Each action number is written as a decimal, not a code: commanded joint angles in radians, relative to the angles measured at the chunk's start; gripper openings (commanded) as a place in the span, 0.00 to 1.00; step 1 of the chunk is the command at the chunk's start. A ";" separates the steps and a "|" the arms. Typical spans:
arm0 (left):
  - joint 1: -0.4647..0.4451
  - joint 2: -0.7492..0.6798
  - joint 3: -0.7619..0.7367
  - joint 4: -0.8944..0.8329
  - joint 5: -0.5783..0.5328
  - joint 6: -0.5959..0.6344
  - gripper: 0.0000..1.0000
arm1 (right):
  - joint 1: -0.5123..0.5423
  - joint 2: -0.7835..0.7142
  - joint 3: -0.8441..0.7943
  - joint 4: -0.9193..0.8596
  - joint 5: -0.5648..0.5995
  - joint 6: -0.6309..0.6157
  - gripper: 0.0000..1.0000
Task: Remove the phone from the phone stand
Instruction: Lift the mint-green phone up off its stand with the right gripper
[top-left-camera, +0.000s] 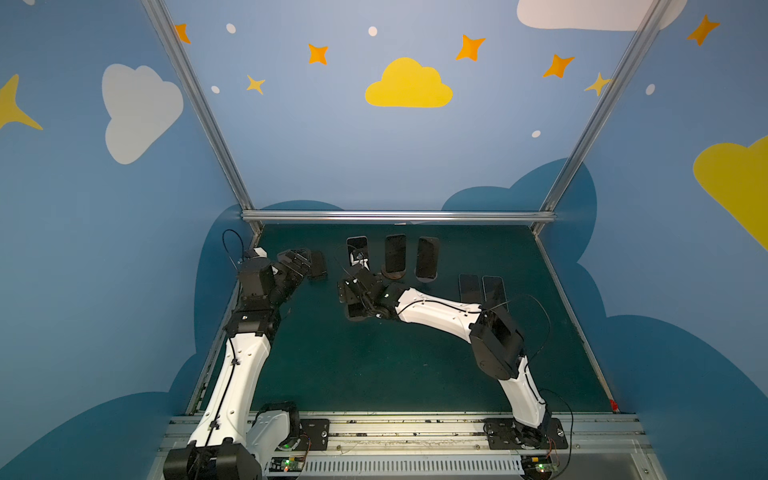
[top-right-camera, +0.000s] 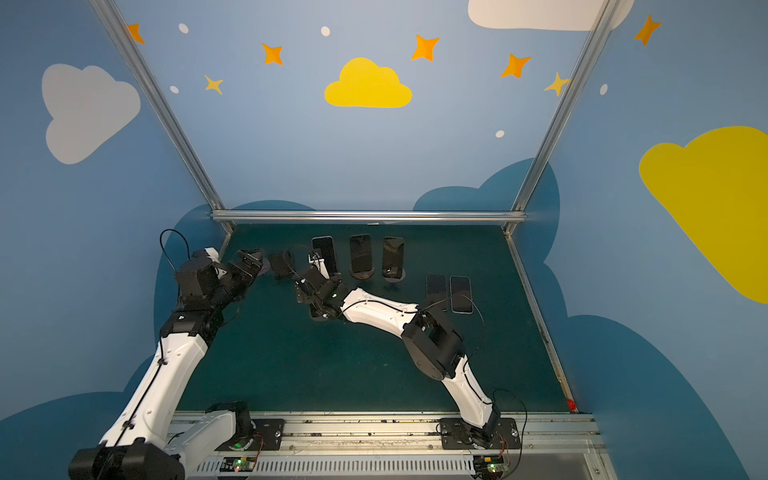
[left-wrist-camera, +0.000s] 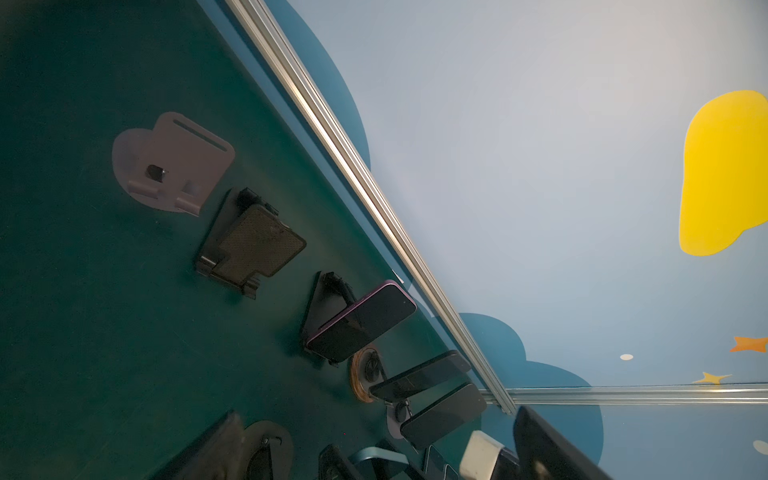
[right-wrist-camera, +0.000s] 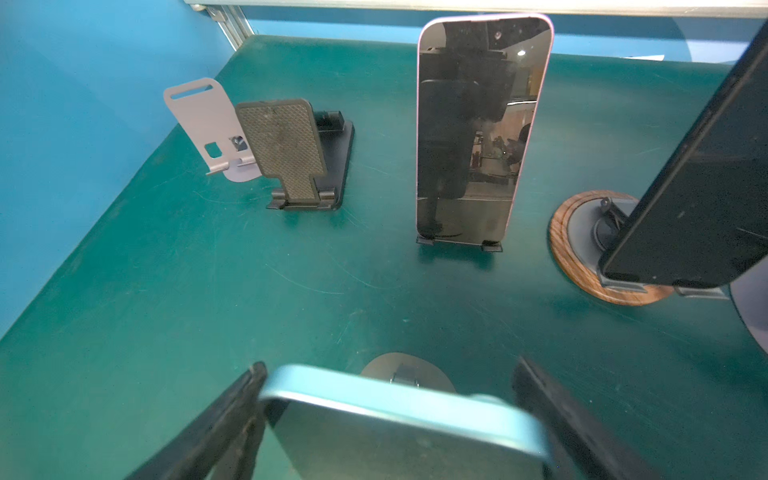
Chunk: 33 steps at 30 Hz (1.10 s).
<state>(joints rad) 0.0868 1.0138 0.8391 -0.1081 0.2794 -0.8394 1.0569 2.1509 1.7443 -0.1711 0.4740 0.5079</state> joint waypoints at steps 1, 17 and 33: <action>0.004 0.006 -0.002 0.018 0.013 0.003 1.00 | -0.010 0.021 -0.009 0.013 0.021 -0.023 0.88; 0.006 0.020 0.000 0.015 0.010 0.002 1.00 | -0.007 0.024 -0.017 0.039 -0.034 -0.057 0.77; 0.005 0.014 -0.007 0.032 0.022 0.003 1.00 | 0.025 -0.071 -0.067 0.106 0.011 -0.145 0.70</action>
<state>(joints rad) 0.0898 1.0382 0.8391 -0.1005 0.2878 -0.8425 1.0729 2.1498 1.6924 -0.0914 0.4644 0.3923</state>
